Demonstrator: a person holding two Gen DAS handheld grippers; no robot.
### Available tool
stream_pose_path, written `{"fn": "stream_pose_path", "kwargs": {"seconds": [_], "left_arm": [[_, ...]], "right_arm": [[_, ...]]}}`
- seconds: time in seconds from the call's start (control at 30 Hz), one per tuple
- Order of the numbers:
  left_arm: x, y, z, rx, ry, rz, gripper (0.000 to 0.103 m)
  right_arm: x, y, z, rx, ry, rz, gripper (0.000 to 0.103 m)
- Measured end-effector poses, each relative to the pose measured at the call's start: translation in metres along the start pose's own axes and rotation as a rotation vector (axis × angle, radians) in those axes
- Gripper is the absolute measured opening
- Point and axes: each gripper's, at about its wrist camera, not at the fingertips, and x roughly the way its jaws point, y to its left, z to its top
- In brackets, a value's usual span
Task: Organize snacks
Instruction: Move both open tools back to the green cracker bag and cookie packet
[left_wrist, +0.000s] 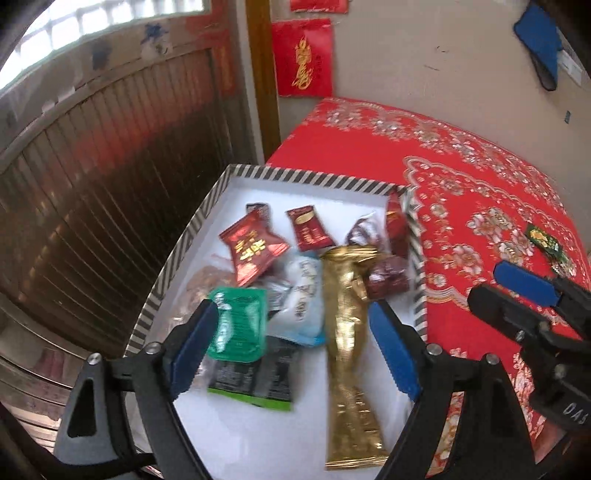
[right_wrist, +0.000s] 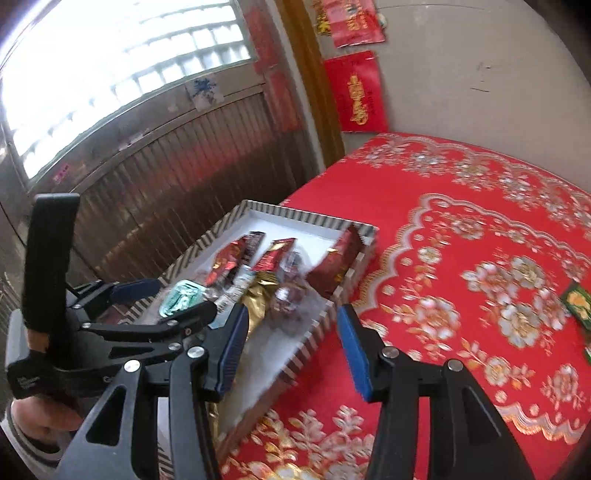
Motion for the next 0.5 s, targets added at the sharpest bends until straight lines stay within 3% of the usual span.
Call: {"fn": "stream_pose_path", "kwargs": {"seconds": [0.5], "left_arm": [[-0.019, -0.060, -0.006, 0.045, -0.069, -0.040, 0.085]], "right_arm": [[-0.044, -0.053, -0.034, 0.097, -0.032, -0.122, 0.060]]}}
